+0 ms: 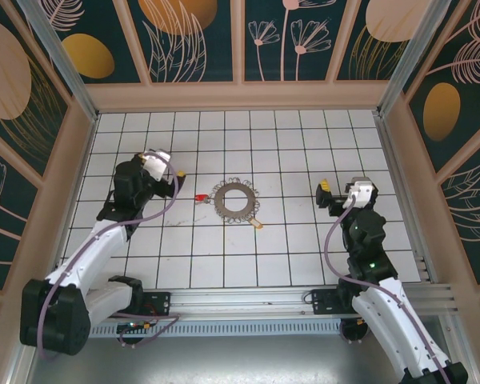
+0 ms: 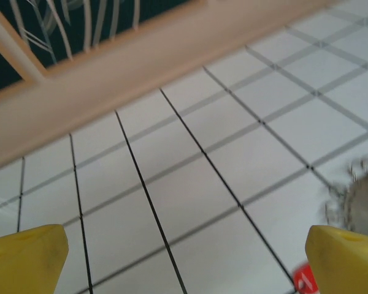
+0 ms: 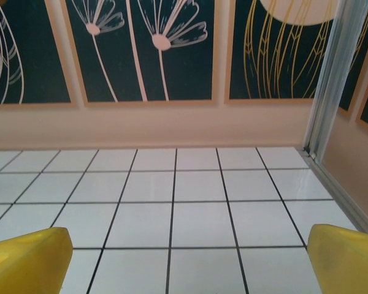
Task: Put the keys on the keyring
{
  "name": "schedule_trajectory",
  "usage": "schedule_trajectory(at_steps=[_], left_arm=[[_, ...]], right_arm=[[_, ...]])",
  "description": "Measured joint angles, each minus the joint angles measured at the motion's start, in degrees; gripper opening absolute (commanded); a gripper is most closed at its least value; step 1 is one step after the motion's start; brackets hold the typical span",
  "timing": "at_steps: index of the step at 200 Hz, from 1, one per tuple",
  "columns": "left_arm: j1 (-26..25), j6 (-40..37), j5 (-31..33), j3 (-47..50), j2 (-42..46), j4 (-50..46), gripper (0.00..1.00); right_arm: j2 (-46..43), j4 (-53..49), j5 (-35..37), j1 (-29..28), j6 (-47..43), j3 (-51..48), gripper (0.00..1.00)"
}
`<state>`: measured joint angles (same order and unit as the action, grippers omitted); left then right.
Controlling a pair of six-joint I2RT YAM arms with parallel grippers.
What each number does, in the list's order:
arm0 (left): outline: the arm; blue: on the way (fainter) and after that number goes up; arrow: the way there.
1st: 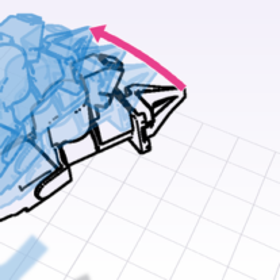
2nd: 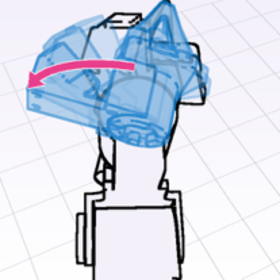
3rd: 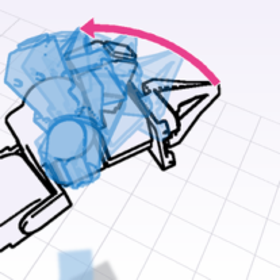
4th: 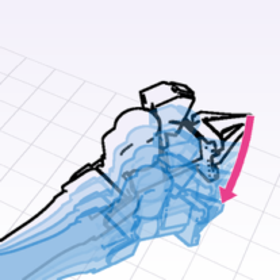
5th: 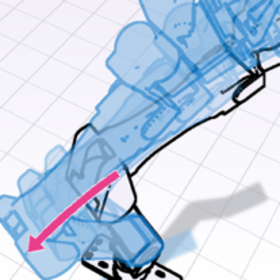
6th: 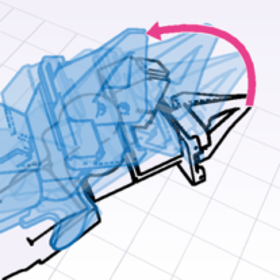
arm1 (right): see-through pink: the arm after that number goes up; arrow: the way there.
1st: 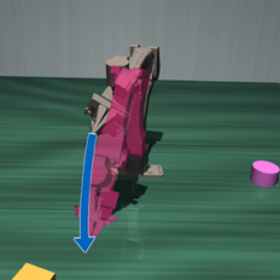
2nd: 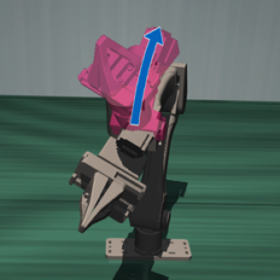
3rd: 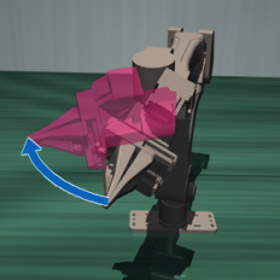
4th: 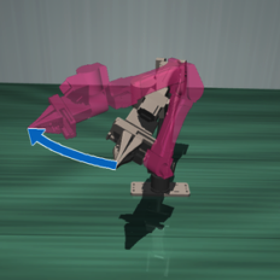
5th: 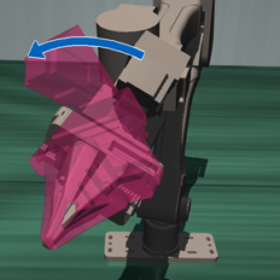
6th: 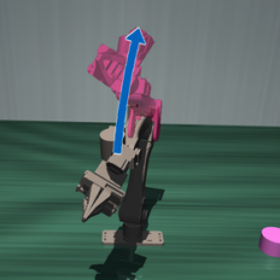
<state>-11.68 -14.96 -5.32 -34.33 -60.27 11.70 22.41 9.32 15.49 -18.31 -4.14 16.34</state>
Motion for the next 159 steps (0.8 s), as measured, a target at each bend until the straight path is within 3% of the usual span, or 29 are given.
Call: schedule_trajectory(at_steps=[35, 64, 88, 159], left_arm=[[0.94, 5.92, 3.82, 10.86, 6.03, 10.49, 0.99], [1.36, 9.07, 7.85, 21.00, 4.48, 18.80, 0.99], [1.64, 10.93, 10.75, 25.20, -2.03, 27.47, 0.99], [1.64, 10.08, 12.94, 25.22, -16.76, 50.40, 0.99]], right_arm=[[-0.02, 8.02, -1.25, 1.90, 1.33, -2.45, 0.99], [2.54, 19.37, -4.28, 5.14, 2.64, -10.78, 0.99], [11.89, 28.24, -7.48, 9.35, 4.13, -15.89, 0.99], [41.90, 59.78, -15.41, 17.44, 4.33, -15.91, 0.99]])
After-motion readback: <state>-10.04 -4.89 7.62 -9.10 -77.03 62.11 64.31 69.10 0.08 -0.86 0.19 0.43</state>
